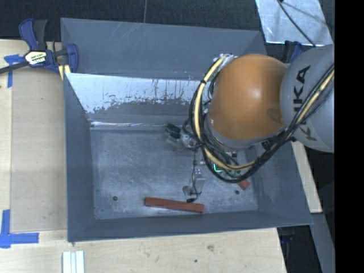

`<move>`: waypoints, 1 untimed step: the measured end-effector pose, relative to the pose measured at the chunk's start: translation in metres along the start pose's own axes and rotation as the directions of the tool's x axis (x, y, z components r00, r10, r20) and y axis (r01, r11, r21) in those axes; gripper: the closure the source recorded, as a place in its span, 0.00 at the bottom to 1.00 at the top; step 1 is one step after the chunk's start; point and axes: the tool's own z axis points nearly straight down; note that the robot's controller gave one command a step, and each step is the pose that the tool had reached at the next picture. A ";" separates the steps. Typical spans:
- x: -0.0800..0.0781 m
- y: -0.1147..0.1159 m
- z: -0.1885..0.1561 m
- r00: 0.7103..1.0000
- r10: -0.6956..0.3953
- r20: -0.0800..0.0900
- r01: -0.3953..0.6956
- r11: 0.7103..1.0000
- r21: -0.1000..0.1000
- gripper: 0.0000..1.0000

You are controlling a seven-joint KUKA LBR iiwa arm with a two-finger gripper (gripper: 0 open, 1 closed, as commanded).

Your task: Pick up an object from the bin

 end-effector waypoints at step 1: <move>-0.006 -0.020 0.158 0.987 -0.164 0.001 0.164 0.987 0.001 0.00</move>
Offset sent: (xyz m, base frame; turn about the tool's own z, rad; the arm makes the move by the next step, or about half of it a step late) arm 0.0053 -0.0197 -0.1590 -0.1657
